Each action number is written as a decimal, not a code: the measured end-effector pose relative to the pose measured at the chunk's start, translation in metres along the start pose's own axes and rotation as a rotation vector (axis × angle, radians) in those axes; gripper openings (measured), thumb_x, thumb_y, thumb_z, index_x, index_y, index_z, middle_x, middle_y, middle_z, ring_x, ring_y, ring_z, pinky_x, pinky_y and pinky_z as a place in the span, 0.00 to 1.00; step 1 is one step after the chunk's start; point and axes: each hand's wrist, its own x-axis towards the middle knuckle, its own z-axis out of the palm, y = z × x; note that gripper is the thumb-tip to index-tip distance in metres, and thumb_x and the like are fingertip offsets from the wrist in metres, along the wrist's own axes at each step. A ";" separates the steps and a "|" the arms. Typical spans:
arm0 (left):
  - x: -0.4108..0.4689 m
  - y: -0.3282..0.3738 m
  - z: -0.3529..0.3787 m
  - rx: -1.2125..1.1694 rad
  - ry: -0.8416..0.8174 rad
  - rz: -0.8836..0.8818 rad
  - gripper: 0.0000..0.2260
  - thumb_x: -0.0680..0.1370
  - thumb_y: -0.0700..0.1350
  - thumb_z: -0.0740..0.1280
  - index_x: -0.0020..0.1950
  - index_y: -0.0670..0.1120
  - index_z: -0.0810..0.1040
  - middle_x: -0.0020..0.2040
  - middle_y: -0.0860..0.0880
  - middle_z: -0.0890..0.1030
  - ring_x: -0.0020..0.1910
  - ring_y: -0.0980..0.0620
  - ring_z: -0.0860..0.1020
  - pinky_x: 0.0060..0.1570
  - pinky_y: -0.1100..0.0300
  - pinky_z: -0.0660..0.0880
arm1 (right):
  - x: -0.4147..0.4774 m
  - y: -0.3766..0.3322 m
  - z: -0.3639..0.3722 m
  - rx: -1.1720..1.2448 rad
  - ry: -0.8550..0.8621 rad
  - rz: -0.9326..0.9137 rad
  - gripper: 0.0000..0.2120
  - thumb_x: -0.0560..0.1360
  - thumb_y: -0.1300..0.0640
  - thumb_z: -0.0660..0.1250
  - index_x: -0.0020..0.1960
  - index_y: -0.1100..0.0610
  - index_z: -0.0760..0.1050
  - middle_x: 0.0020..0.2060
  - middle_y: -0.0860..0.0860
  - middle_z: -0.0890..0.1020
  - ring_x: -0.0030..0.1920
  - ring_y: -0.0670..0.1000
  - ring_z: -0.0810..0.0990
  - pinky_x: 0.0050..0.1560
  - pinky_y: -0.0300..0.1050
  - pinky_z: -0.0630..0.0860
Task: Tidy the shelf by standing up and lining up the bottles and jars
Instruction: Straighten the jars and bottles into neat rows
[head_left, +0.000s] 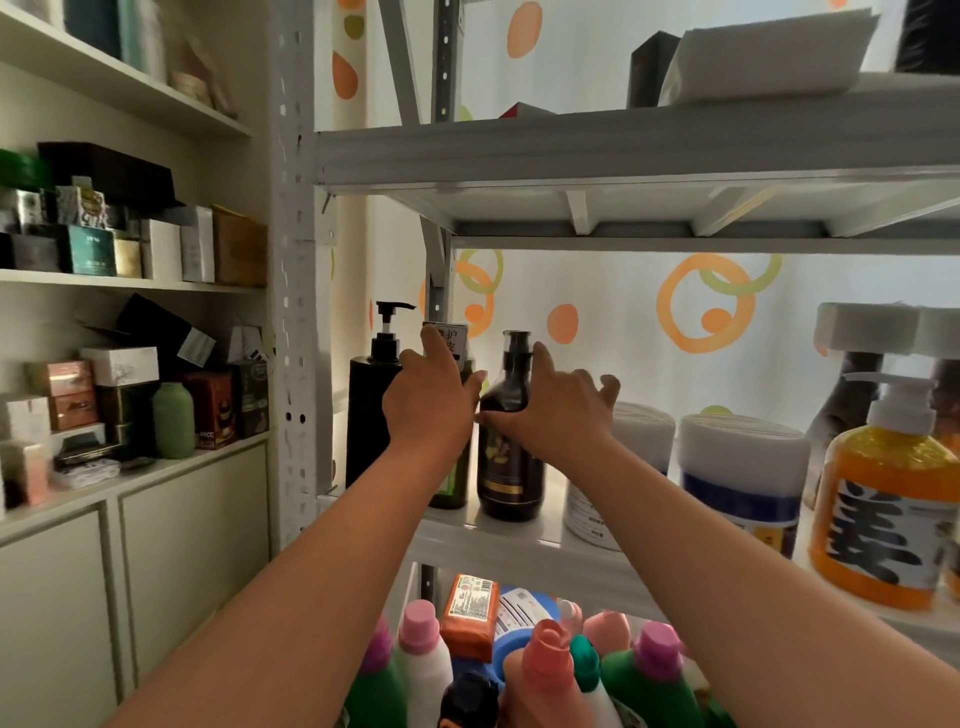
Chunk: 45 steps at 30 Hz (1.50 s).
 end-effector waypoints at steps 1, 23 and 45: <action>0.000 0.000 0.000 -0.001 -0.003 0.003 0.33 0.77 0.59 0.62 0.74 0.42 0.55 0.63 0.38 0.73 0.55 0.41 0.78 0.41 0.55 0.73 | 0.001 0.000 0.002 -0.004 -0.014 -0.006 0.44 0.69 0.34 0.63 0.75 0.53 0.49 0.61 0.54 0.77 0.66 0.58 0.71 0.70 0.61 0.55; 0.005 0.013 -0.007 0.052 -0.061 0.040 0.32 0.77 0.57 0.63 0.72 0.39 0.57 0.60 0.38 0.76 0.56 0.40 0.77 0.42 0.55 0.71 | -0.004 0.011 -0.010 0.116 -0.009 -0.049 0.43 0.69 0.40 0.69 0.74 0.55 0.51 0.60 0.55 0.78 0.61 0.58 0.75 0.66 0.54 0.65; -0.016 0.008 -0.012 0.040 0.015 0.082 0.38 0.77 0.59 0.62 0.77 0.41 0.48 0.60 0.36 0.77 0.49 0.39 0.80 0.36 0.53 0.72 | -0.029 0.122 -0.074 0.042 -0.109 -0.021 0.24 0.73 0.43 0.66 0.65 0.54 0.71 0.66 0.51 0.74 0.66 0.51 0.72 0.64 0.45 0.68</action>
